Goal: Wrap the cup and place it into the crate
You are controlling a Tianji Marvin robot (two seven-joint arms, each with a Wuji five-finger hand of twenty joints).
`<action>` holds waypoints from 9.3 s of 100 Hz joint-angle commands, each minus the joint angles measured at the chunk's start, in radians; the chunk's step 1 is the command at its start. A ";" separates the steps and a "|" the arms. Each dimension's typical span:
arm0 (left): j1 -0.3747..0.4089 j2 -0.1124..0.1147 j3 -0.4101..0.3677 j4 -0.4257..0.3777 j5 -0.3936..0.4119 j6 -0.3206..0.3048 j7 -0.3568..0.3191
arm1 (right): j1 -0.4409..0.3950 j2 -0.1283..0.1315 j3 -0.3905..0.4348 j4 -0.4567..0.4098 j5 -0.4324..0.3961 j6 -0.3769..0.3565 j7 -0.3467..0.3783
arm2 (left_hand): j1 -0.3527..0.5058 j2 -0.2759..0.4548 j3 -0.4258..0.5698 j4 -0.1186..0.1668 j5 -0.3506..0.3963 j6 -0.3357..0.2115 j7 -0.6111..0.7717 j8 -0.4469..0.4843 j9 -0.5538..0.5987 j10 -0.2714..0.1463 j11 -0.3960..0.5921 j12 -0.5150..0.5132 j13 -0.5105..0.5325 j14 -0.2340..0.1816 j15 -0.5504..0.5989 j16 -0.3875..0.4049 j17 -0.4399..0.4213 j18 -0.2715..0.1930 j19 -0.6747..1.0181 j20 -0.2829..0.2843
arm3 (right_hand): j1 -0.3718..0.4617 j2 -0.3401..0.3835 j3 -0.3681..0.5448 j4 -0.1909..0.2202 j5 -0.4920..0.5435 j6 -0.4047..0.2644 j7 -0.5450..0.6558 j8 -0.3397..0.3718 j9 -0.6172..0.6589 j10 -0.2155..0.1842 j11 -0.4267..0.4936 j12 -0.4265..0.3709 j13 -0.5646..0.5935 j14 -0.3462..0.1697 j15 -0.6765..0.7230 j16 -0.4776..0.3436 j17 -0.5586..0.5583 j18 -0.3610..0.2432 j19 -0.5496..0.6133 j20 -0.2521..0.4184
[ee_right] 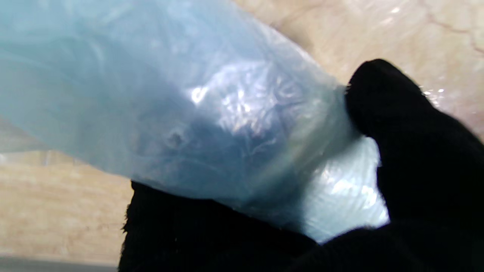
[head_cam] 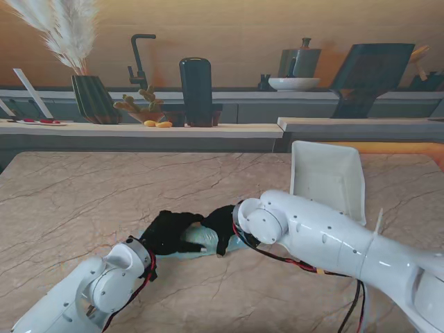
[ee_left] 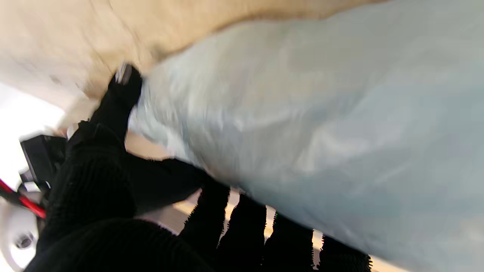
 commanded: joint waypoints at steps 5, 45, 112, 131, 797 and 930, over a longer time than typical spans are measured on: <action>-0.019 0.030 0.025 -0.018 0.031 0.033 -0.108 | -0.008 0.010 -0.045 0.058 0.069 0.005 0.094 | 0.020 -0.034 0.010 0.028 0.019 -0.100 0.041 0.012 -0.039 -0.003 -0.035 -0.021 -0.024 -0.009 -0.036 -0.018 0.004 0.012 -0.049 -0.013 | 0.323 0.127 0.420 0.025 0.416 -0.462 0.154 0.005 0.133 -0.061 0.160 0.050 0.081 -0.015 0.145 0.050 -0.043 -0.056 0.022 -0.002; -0.073 0.047 0.100 0.024 0.136 0.096 -0.171 | 0.019 0.004 -0.011 0.130 0.261 0.008 0.223 | -0.022 -0.144 0.456 -0.004 0.258 -0.204 0.301 0.137 0.226 -0.042 0.073 0.021 0.170 -0.040 0.057 0.025 0.078 0.009 0.037 0.032 | 0.209 0.233 0.145 0.095 0.224 -0.490 0.100 -0.018 -0.012 -0.089 -0.008 -0.007 -0.090 -0.059 -0.141 -0.031 -0.187 0.008 -0.334 -0.090; -0.236 0.061 0.200 0.122 -0.262 0.335 -0.416 | -0.552 0.060 0.636 -0.249 -0.397 -0.212 -0.330 | 0.235 0.060 -0.004 -0.005 0.385 -0.224 0.448 0.156 0.284 -0.009 0.073 0.037 0.144 0.009 0.107 0.051 0.050 -0.012 0.113 0.016 | -0.118 0.243 -0.151 0.058 -0.054 -0.330 -0.200 0.015 -0.352 -0.036 -0.149 -0.192 -0.227 -0.051 -0.472 -0.204 -0.213 0.073 -0.654 -0.046; -0.272 0.059 0.219 0.148 -0.370 0.411 -0.446 | -0.572 0.078 0.603 -0.278 -0.574 -0.189 -0.386 | 0.229 0.096 -0.011 -0.004 0.412 -0.182 0.432 0.152 0.284 0.006 0.069 0.037 0.130 0.028 0.110 0.051 0.041 -0.016 0.117 0.020 | -0.146 0.177 -0.122 0.008 -0.050 -0.282 -0.257 -0.010 -0.388 -0.016 -0.182 -0.208 -0.276 -0.020 -0.550 -0.240 -0.245 0.103 -0.698 -0.066; 0.184 -0.069 -0.165 -0.145 -0.244 0.013 0.288 | -0.587 -0.020 1.012 -0.115 -0.410 0.567 -0.670 | 0.091 0.165 -0.019 0.014 0.357 -0.082 0.145 0.095 0.305 0.035 0.021 0.043 0.170 0.054 0.117 0.066 0.089 0.057 0.179 0.022 | -0.210 0.210 -0.122 -0.004 -0.039 -0.198 -0.402 -0.009 -0.506 0.056 -0.198 -0.305 -0.509 0.052 -0.695 -0.426 -0.315 0.132 -0.851 -0.093; 0.247 -0.065 -0.251 -0.151 -0.392 -0.306 0.231 | -1.007 0.031 1.116 -0.540 0.098 -0.530 -0.343 | 0.011 -0.088 0.010 0.034 0.045 -0.084 -0.015 0.004 0.013 0.030 -0.110 -0.036 0.012 0.020 -0.063 -0.022 0.097 -0.042 -0.063 -0.053 | -0.247 0.175 -0.116 -0.023 -0.038 -0.337 -0.338 -0.038 -0.258 -0.069 -0.359 -0.250 -0.240 -0.015 -0.761 -0.343 -0.165 0.100 -0.815 -0.069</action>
